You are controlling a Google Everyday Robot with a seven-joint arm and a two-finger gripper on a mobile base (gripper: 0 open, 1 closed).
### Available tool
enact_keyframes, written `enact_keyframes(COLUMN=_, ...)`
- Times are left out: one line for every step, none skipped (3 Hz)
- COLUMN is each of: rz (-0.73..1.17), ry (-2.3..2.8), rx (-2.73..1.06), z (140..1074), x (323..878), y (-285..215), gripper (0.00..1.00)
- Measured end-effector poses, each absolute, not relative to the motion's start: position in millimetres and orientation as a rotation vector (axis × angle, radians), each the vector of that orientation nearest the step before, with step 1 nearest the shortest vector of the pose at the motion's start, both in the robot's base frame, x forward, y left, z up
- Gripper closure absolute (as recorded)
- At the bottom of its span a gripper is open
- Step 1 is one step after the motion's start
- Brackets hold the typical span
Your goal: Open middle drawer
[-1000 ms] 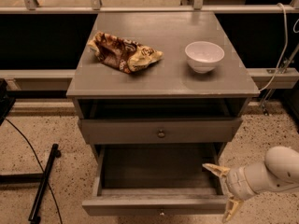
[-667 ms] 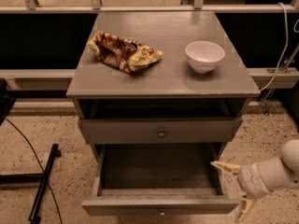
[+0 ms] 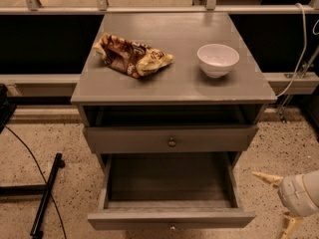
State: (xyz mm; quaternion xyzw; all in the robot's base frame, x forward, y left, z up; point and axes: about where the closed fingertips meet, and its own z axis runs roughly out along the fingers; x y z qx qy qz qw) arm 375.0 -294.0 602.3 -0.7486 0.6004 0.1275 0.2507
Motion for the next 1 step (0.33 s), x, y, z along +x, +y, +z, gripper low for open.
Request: enact_keyframes(rz=0.219, ry=1.840, rx=-2.008, z=629.7, x=366.4, y=-337.9, gripper=0.00)
